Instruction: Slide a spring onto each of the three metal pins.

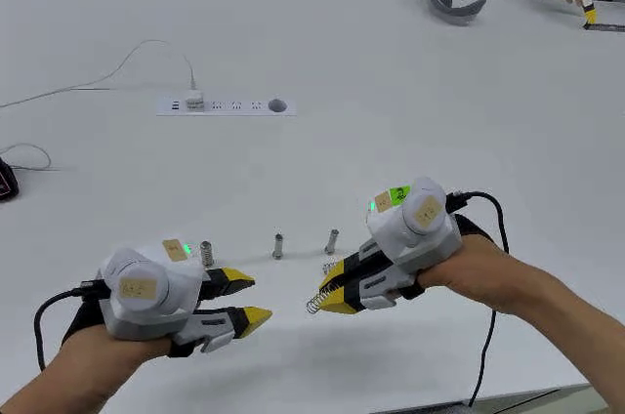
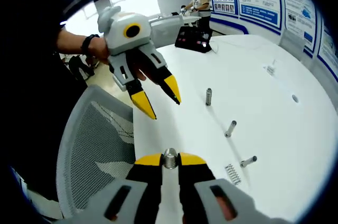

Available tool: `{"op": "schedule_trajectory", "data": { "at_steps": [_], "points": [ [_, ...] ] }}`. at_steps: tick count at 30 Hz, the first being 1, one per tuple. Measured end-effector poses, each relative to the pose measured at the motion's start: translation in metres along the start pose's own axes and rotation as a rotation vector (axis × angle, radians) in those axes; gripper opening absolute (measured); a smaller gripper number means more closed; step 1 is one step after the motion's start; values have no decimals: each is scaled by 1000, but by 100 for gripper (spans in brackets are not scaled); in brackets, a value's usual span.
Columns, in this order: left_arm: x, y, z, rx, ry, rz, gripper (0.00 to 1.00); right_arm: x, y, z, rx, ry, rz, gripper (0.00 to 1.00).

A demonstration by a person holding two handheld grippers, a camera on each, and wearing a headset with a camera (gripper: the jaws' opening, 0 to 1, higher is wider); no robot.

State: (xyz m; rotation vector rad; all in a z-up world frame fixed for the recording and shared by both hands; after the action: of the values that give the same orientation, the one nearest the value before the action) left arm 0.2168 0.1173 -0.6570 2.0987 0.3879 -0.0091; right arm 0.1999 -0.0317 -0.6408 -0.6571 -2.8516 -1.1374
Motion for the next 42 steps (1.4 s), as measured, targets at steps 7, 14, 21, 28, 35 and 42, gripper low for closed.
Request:
{"op": "schedule_trajectory", "data": {
  "at_steps": [7, 14, 21, 28, 35, 42],
  "points": [
    [9, -7, -10, 3, 49, -17, 33, -1, -6, 4, 30, -3, -2, 12],
    [20, -19, -22, 9, 105, -65, 39, -7, -11, 6, 58, -14, -1, 12],
    [22, -30, -30, 18, 138, -96, 45, -17, -13, 8, 80, -22, 3, 12],
    [22, -39, -35, 26, 154, -120, 50, -31, -9, 12, 95, -35, 5, 12],
    [25, -45, -42, 20, 178, -152, 56, -45, 0, 15, 111, -43, -7, 12],
    [29, -49, -49, 13, 203, -176, 61, -63, 11, 18, 123, -62, -14, 12]
  ]
}}
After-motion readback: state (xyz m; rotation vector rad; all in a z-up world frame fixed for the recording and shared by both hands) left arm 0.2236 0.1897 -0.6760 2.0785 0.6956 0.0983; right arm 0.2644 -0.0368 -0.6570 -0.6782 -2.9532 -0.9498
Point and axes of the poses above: the centre of the closed fingertips' face, and the gripper's own axes: z roughly forward along the fingers, x roughly to its left, y roughly out of its top, the point moved 6 cm from there along -z, roughly backward along the fingers, and after that the axes turned 3 degrees about -y, right-handed, at the moved point
